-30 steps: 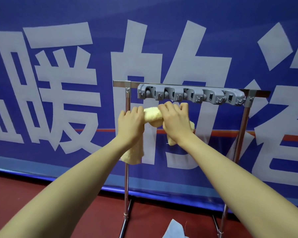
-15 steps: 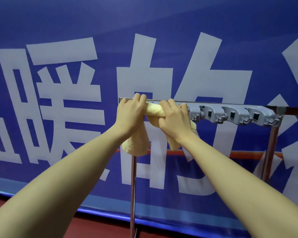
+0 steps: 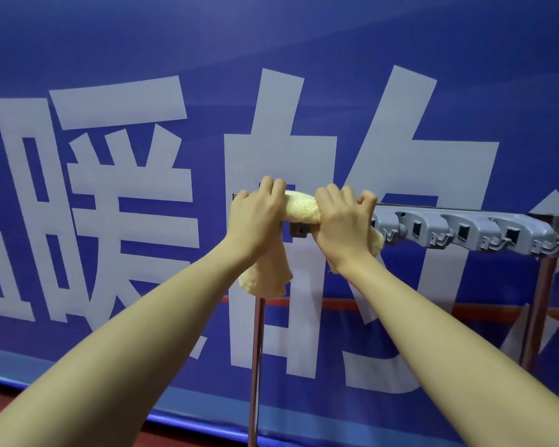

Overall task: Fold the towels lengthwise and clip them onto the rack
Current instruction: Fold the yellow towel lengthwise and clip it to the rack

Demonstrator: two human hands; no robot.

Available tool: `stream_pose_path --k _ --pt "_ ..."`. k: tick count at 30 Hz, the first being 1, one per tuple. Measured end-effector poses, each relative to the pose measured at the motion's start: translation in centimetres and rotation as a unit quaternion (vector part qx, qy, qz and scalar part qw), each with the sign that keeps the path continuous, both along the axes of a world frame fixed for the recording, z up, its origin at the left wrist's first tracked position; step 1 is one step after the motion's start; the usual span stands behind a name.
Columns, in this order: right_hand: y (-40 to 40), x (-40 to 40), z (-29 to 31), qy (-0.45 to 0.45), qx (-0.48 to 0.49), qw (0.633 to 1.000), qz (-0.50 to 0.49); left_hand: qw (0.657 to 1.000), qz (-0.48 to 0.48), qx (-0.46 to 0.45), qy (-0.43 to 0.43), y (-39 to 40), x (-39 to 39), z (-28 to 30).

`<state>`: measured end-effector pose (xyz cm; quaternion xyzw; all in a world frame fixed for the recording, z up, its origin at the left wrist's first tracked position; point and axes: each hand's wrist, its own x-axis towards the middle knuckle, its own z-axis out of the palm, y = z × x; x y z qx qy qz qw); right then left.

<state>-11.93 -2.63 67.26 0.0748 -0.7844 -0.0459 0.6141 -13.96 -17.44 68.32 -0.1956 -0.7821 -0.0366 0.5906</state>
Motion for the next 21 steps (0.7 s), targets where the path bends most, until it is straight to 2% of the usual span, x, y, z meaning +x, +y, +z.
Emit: stream_pose_path --k 8,11,14,16,21 --pt "-0.1 -0.3 -3.7 -0.094 0.028 0.994 -0.051 0.997 -0.005 -0.007 -0.077 0.8 -0.7 -4.0" --pt "-0.2 -0.1 -4.4 -0.109 0.018 0.994 -0.017 0.993 -0.045 0.02 -0.105 0.7 -0.5 -4.4" --pt "-0.6 0.3 -4.5 -0.127 -0.009 0.991 0.043 0.986 -0.055 0.01 -0.158 0.5 0.1 -3.7" --pt "-1.0 0.9 -4.7 -0.164 -0.052 0.982 0.081 0.982 -0.055 -0.014 -0.181 0.5 0.3 -3.1" --pt "-1.0 2.2 -5.7 -0.26 -0.108 0.955 0.094 0.973 -0.07 -0.053 -0.215 0.6 0.8 -2.3"
